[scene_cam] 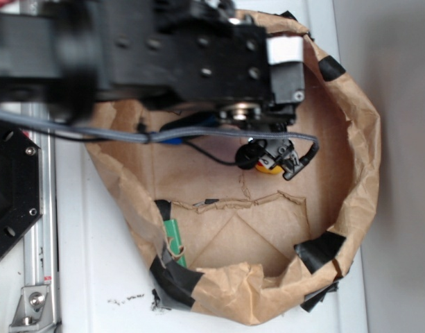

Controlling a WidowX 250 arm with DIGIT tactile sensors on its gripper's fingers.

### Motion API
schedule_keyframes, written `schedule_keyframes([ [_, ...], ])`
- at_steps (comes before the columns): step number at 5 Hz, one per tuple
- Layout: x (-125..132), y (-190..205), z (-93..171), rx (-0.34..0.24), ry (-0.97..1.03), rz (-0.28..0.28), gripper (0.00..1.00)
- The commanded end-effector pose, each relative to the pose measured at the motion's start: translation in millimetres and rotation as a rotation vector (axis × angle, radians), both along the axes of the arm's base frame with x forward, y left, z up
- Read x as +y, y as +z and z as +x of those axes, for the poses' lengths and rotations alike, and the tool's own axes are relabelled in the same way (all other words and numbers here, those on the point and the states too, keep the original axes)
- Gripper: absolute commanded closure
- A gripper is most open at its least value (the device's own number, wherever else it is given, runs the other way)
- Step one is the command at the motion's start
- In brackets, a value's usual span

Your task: Grab the yellow duck.

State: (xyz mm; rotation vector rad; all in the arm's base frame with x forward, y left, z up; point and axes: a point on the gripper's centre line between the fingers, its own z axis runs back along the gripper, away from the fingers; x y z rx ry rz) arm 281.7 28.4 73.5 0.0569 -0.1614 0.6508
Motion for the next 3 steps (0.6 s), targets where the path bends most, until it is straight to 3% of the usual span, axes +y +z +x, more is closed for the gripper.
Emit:
schedule_keyframes([
  [1, 9, -12, 14, -0.022, 0.033, 0.009, 0.0],
  [3, -3, -22, 12, 0.03, -0.083, -0.037, 0.0],
])
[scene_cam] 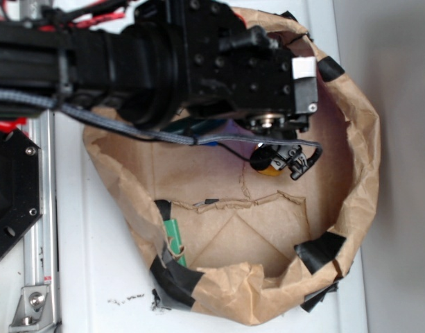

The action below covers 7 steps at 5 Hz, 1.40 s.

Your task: Grab the yellow duck.

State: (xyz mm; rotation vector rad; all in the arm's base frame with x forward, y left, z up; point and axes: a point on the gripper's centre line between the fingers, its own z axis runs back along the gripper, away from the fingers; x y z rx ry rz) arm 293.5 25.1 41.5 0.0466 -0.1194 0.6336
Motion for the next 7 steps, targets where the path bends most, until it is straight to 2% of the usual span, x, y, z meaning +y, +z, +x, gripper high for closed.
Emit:
schedule_keyframes([
  [1, 0, 10, 1, -0.007, -0.065, -0.017, 0.0],
  [5, 0, 10, 1, -0.007, -0.065, -0.017, 0.0],
  [6, 10, 39, -2, -0.118, -0.036, -0.055, 0.0],
  [7, 20, 48, 0, -0.174, -0.034, -0.057, 0.0],
])
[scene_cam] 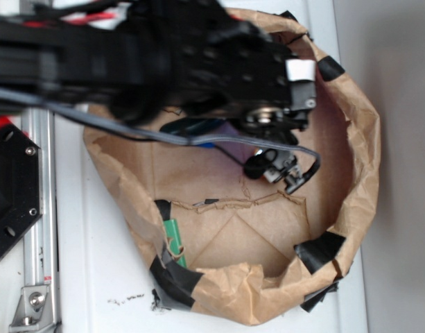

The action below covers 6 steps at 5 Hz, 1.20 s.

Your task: Grab the yellow duck.

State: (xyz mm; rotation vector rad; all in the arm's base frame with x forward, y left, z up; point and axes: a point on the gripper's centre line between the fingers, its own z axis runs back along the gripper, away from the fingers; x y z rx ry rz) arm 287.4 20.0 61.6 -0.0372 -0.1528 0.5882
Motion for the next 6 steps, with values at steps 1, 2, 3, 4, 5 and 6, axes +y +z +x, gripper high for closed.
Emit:
schedule_keyframes([
  [1, 25, 28, 4, -0.128, 0.016, -0.019, 0.0],
  [2, 17, 18, 10, -0.096, 0.002, -0.015, 0.0],
  [3, 8, 5, 18, -0.069, -0.031, -0.004, 0.0],
  [4, 5, -5, 24, -0.052, -0.017, 0.043, 0.0],
  [5, 2, -11, 28, -0.04, -0.037, 0.034, 0.0],
  [6, -3, -19, 25, -0.003, -0.075, 0.051, 0.0],
])
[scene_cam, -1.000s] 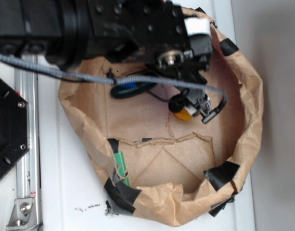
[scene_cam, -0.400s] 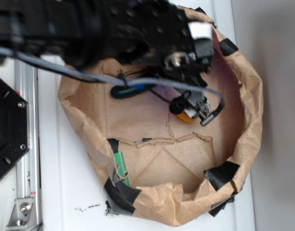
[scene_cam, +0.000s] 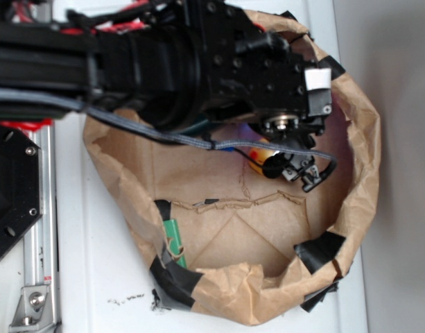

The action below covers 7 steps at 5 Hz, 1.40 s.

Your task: Grab the yellow duck.

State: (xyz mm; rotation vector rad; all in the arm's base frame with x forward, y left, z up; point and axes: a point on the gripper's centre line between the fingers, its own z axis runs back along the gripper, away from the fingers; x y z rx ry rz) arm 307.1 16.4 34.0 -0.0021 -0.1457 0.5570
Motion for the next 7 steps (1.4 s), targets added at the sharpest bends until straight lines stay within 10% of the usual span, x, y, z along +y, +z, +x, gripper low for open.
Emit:
schedule_keyframes([
  [1, -1, -5, -6, 0.05, -0.068, 0.045, 0.0],
  [4, -26, -13, -29, 0.116, -0.175, 0.025, 0.0],
  [5, -20, -18, -23, 0.102, -0.151, 0.031, 1.0],
  [7, -19, 15, -15, 0.027, -0.225, 0.043, 1.0],
])
